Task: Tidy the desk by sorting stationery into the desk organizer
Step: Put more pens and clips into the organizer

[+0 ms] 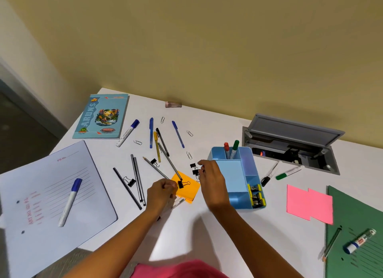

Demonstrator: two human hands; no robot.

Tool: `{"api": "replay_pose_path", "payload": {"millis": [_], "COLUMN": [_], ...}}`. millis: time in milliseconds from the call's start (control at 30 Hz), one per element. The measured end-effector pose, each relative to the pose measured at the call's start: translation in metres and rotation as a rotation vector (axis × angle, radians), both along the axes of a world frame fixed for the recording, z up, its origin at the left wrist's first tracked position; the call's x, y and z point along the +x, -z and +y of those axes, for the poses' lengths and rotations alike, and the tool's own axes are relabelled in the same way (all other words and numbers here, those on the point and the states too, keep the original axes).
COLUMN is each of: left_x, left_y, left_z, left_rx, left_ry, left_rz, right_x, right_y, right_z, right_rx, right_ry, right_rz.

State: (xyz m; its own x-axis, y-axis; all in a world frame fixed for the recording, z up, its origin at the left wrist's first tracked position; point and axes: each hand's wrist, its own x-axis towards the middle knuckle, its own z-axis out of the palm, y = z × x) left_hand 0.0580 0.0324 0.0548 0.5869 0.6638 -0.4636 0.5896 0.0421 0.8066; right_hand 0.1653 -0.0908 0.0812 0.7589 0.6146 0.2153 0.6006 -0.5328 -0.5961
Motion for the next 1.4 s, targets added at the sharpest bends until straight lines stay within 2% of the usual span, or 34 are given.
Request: {"api": "replay_pose_path", "payload": {"millis": [200, 233, 333, 400, 533, 667, 800, 867, 1000, 1133, 1300, 1400], "left_x": [-0.027, -0.031, -0.033, -0.028, -0.006, 0.019, 0.037, 0.042, 0.043, 0.040, 0.034, 0.034], "left_y": [0.007, 0.007, 0.008, 0.008, 0.008, 0.007, 0.008, 0.010, 0.018, 0.024, 0.027, 0.028], "left_z": [0.028, 0.033, 0.059, 0.082, 0.127, 0.161, 0.177, 0.180, 0.182, 0.180, 0.183, 0.190], "left_rx": [0.020, 0.065, 0.243, 0.339, 0.577, 0.724, 0.732, 0.703, 0.679, 0.652, 0.803, 0.802], "left_ry": [-0.190, -0.209, -0.219, -0.209, -0.124, -0.076, -0.053, -0.038, -0.002, 0.001, -0.004, 0.027], "left_rz": [0.008, 0.014, 0.023, 0.050, 0.128, 0.207, 0.288, 0.330, 0.390, 0.430, 0.359, 0.387], "right_x": [-0.006, -0.006, -0.009, -0.008, -0.005, 0.001, 0.008, 0.011, 0.014, 0.013, 0.007, 0.006], "right_y": [0.012, 0.016, 0.020, 0.021, 0.029, 0.029, 0.024, 0.025, 0.026, 0.021, 0.013, 0.019], "right_z": [0.009, 0.010, 0.014, 0.017, 0.019, 0.020, 0.023, 0.023, 0.023, 0.022, 0.020, 0.017], "right_rx": [-0.110, -0.166, -0.273, -0.183, -0.129, -0.141, -0.130, -0.164, -0.242, -0.226, -0.188, -0.159], "right_ry": [-0.043, -0.092, -0.205, -0.160, -0.258, -0.300, -0.275, -0.262, -0.242, -0.220, -0.167, -0.127], "right_rz": [0.054, 0.003, 0.017, 0.025, -0.169, -0.372, -0.471, -0.469, -0.339, -0.211, -0.157, -0.084]}}
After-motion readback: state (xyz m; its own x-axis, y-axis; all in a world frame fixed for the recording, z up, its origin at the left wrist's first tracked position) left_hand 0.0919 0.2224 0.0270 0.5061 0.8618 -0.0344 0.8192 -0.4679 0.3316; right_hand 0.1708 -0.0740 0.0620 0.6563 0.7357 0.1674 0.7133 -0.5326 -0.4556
